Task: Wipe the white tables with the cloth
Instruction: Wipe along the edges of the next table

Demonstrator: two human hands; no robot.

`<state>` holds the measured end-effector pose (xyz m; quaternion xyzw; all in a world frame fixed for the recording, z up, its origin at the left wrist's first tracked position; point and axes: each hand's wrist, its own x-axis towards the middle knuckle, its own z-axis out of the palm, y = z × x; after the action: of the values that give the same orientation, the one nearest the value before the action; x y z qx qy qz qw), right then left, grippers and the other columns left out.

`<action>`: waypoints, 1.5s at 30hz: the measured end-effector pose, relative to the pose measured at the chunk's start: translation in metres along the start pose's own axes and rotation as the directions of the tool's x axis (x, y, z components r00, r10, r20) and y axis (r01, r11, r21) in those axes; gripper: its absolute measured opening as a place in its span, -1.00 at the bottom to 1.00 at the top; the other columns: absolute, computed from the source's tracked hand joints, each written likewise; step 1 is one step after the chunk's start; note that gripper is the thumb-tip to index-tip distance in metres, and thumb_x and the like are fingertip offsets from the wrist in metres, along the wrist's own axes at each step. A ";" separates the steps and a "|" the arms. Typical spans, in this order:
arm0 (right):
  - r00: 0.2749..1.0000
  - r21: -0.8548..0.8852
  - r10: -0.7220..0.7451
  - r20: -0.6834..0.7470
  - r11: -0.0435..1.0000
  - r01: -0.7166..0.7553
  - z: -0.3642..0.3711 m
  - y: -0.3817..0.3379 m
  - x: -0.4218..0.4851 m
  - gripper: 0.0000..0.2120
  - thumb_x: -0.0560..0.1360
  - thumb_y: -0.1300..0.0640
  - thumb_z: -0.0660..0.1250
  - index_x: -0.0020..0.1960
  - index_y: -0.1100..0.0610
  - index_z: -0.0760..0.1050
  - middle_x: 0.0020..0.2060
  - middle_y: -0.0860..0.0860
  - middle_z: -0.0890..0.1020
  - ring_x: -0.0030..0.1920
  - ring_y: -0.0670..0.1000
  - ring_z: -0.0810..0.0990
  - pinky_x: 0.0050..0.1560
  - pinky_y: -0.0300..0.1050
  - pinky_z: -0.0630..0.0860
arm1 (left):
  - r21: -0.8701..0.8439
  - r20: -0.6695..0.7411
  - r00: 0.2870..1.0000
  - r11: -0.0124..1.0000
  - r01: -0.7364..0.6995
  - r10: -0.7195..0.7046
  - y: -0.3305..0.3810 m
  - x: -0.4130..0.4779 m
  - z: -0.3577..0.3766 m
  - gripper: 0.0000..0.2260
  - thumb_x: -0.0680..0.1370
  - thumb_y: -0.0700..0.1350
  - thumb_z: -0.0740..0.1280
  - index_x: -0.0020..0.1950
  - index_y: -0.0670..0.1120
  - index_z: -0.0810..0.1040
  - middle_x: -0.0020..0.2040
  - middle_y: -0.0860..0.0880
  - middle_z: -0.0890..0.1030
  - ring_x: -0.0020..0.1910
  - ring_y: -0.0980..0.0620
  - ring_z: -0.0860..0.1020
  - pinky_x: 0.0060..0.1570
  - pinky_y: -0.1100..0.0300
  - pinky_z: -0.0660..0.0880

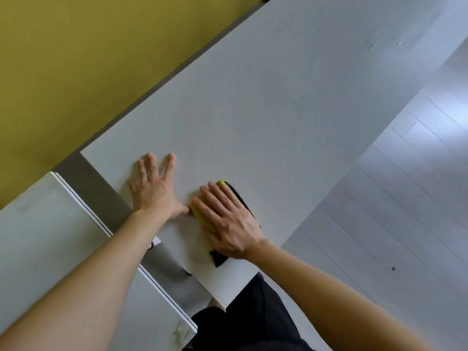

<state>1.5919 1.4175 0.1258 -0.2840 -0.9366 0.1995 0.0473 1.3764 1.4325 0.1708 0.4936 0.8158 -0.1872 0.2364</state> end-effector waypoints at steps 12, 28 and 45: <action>0.830 -0.025 0.529 -0.174 0.841 -0.541 -0.024 0.063 -0.028 -0.21 0.60 -0.17 0.21 0.77 -0.01 0.08 0.77 0.11 -0.02 0.77 0.15 -0.17 0.73 0.26 -0.10 | 0.044 -0.084 0.981 0.984 -0.174 0.177 0.039 -0.040 0.000 -0.01 0.49 0.04 0.59 0.76 0.15 0.04 0.74 -0.13 0.06 0.68 -0.20 0.15 0.54 -0.17 0.36; 0.780 -0.036 0.590 -0.208 0.793 -0.608 -0.060 0.163 -0.059 -0.18 0.59 -0.21 0.22 0.78 -0.05 0.06 0.77 0.10 -0.01 0.77 0.14 -0.16 0.73 0.28 -0.09 | 0.026 0.044 0.999 0.999 -0.025 0.023 0.116 -0.023 -0.018 0.06 0.22 0.36 0.67 0.49 -0.01 0.19 0.45 -0.25 0.25 0.54 -0.34 0.27 0.36 -0.23 0.48; 0.788 -0.032 0.586 -0.189 0.798 -0.601 -0.140 0.353 0.001 -0.22 0.59 -0.20 0.18 0.77 -0.06 0.09 0.77 0.10 0.01 0.77 0.12 -0.13 0.75 0.21 -0.16 | -0.019 0.014 0.996 0.996 0.090 -0.090 0.172 0.054 -0.054 0.48 0.14 0.42 0.69 0.74 0.22 -0.29 0.78 -0.16 -0.18 0.77 -0.22 -0.11 0.66 -0.19 0.24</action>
<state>1.8003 1.7346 0.1121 -0.5816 -0.8004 0.1370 0.0487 1.4974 1.5761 0.1722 0.4529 0.8373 -0.1930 0.2379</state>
